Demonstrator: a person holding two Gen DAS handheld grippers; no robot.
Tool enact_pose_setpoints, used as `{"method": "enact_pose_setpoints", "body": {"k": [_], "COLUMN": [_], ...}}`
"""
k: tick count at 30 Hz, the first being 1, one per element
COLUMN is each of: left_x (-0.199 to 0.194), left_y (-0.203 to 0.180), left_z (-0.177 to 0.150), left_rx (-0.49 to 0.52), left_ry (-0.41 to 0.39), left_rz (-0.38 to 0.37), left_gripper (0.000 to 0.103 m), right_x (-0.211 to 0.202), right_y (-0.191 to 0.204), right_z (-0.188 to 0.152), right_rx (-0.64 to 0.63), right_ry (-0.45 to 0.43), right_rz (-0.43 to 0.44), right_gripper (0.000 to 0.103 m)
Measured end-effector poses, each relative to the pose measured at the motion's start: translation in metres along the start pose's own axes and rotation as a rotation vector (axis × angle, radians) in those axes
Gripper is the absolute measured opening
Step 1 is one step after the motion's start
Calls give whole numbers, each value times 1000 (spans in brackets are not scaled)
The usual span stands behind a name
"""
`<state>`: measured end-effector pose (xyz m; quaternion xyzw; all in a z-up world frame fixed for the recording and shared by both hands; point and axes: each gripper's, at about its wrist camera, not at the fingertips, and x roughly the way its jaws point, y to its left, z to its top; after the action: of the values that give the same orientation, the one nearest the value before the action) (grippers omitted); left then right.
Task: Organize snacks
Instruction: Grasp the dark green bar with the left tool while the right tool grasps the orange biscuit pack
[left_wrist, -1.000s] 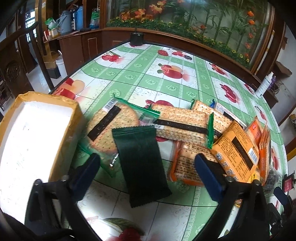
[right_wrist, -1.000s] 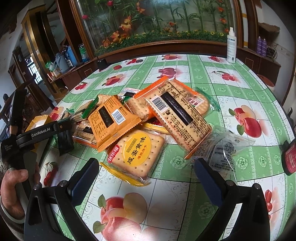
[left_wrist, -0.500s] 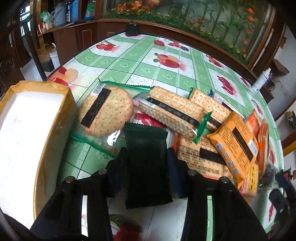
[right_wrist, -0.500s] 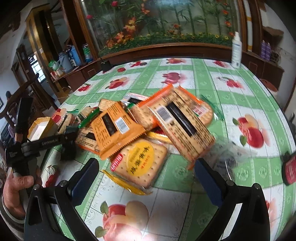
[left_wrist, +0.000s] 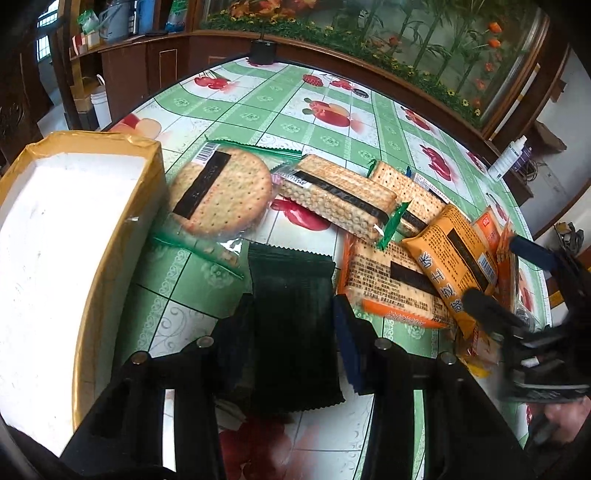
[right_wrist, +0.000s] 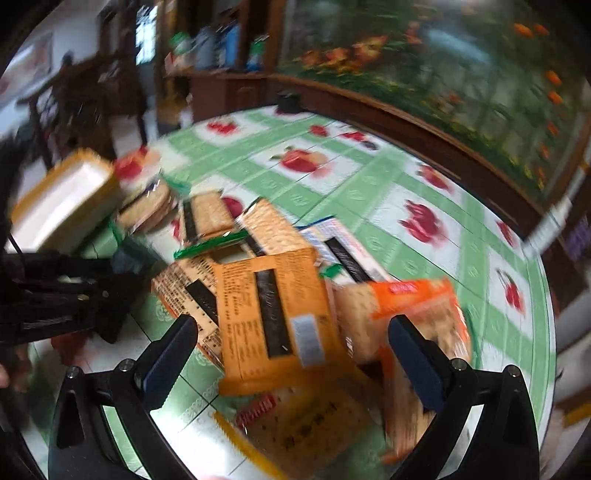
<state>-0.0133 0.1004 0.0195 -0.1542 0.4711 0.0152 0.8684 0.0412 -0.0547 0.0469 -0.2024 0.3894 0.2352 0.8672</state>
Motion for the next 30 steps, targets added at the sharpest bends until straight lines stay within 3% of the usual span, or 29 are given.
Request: {"method": "enact_pose_setpoints", "body": {"k": [3, 6, 7, 8, 12, 16, 26, 30], "left_x": [1, 3, 3, 3, 1, -3, -18, -22], "left_y": [0, -1, -1, -2, -3, -5, -11, -9], "left_z": [0, -1, -1, -2, -4, -7, -17, -18], "left_rx": [1, 1, 4, 7, 17, 29, 71, 78], "left_ry": [1, 11, 12, 12, 7, -3, -18, -26], "left_rz": [0, -5, -5, -6, -1, 1, -10, -5], "left_gripper": [45, 45, 45, 45, 45, 45, 45, 45], "right_x": [17, 26, 28, 28, 19, 11, -28, -27], "right_y": [6, 6, 3, 0, -6, 1, 13, 17], "right_z": [5, 5, 3, 1, -4, -19, -44, -48], "right_rx": [-71, -79, -59, -29, 44, 67, 169, 183], "right_ry": [38, 52, 57, 59, 25, 30, -70, -44], "right_rz": [-57, -33, -8, 31, 63, 75, 94, 100], "right_gripper": [103, 102, 99, 90, 74, 73, 71, 70]}}
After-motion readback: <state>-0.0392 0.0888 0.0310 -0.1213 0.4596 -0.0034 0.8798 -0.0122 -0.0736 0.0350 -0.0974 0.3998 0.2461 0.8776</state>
